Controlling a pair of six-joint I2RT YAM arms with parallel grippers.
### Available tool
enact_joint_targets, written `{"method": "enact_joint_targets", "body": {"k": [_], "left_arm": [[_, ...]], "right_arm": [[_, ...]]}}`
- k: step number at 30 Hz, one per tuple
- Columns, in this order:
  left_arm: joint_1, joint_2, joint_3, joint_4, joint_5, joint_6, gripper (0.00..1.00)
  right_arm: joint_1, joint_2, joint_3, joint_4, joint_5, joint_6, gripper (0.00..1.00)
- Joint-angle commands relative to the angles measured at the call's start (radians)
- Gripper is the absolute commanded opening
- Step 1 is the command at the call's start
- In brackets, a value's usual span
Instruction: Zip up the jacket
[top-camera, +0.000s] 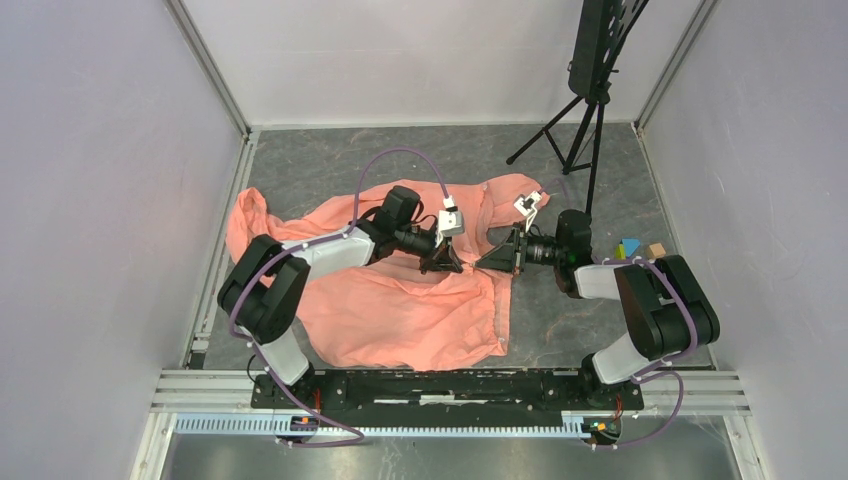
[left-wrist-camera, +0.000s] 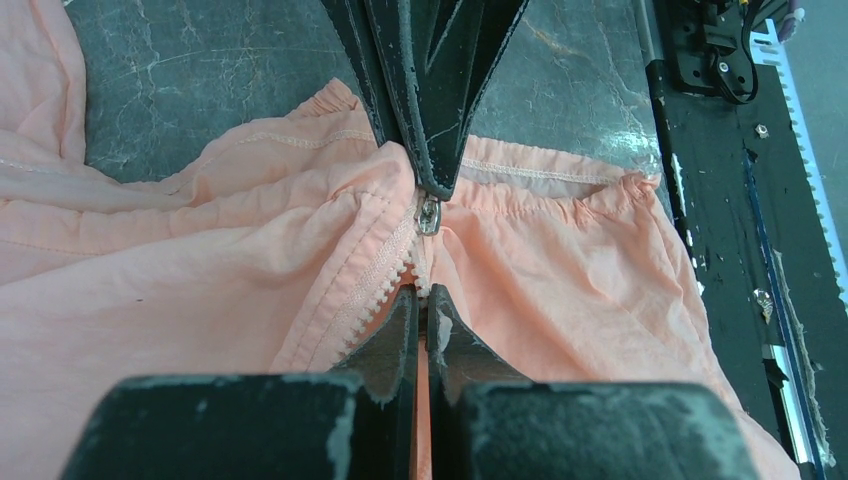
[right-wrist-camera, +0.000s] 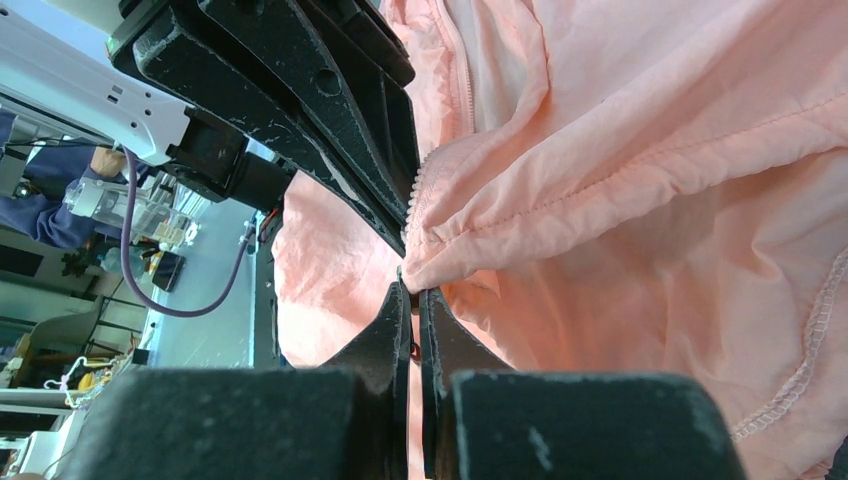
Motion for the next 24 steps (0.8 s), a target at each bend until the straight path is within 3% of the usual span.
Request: {"method": "enact_joint_targets", "body": {"k": [1,11,24], "left_arm": [[-0.006,-0.044,0.014,0.006,0.029,0.046,0.02],[-0.011,-0.045,0.021,-0.009,0.03,0.055,0.02],[-0.023,-0.052,0.025,-0.038,0.041,0.073,0.02]], "right_arm": [[0.002,0.012,0.026,0.069,-0.015,0.016,0.0],[0.027,0.033,0.036,0.09,-0.036,0.032,0.01],[0.034,0.069,0.041,0.207,-0.053,0.126,0.1]]}}
